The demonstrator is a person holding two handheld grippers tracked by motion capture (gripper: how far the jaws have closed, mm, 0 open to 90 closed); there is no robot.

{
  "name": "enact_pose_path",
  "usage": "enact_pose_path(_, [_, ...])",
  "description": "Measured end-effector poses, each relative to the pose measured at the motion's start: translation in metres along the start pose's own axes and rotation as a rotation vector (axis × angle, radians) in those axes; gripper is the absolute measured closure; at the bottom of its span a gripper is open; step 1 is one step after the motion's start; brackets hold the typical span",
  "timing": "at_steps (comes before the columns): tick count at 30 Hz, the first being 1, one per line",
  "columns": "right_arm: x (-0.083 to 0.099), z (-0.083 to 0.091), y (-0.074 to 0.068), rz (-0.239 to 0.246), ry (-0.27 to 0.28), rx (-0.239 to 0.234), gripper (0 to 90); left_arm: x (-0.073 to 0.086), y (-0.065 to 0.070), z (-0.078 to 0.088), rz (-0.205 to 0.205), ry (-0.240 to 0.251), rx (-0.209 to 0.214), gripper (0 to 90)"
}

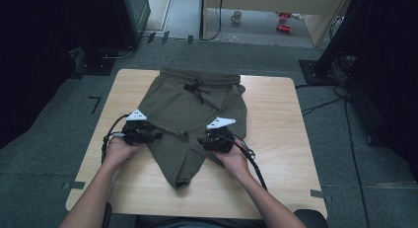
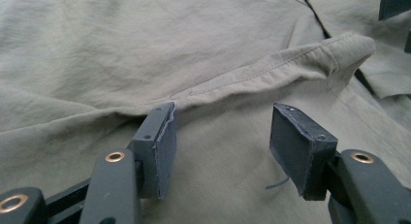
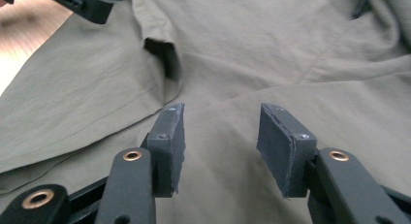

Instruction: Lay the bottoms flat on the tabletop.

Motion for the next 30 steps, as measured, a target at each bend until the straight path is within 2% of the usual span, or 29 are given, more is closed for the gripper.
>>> enact_pose_path(3, [0.001, -0.005, -0.007, 0.001, 0.000, -0.019, 51.2, 0.001, 0.000, -0.001, 0.002, -0.005, 0.001, 42.7])
enact_pose_path(7, [0.003, -0.013, -0.018, 0.029, -0.012, -0.020, 50.3, 0.004, -0.002, -0.006, -0.001, -0.021, 0.005, 42.6])
enact_pose_path(12, [0.004, -0.021, -0.027, 0.062, -0.023, -0.014, 49.5, 0.004, -0.002, -0.007, -0.007, -0.011, 0.007, 42.5])
enact_pose_path(14, [0.006, -0.023, -0.029, 0.090, -0.035, 0.010, 52.6, 0.005, -0.001, -0.008, -0.012, -0.005, 0.006, 42.3])
enact_pose_path(18, [0.007, -0.022, -0.028, 0.124, -0.036, 0.045, 67.5, 0.005, -0.001, -0.008, -0.018, -0.005, 0.003, 42.1])
enact_pose_path(24, [0.008, -0.017, -0.019, 0.088, -0.039, 0.049, 82.0, 0.005, -0.001, -0.008, -0.021, -0.007, 0.001, 42.0])
enact_pose_path(30, [0.003, 0.001, -0.005, 0.053, -0.015, 0.076, 84.1, 0.002, 0.002, -0.007, -0.026, -0.004, -0.009, 44.2])
Point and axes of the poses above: each handheld gripper's, and its own axes: z roughly backward along the jaws, x roughly out of its underside, y roughly to its right, the point moved 6 cm from there along -z, roughly forward along the jaws, and after that the axes turned 11 degrees about z, right-handed, at the moved point
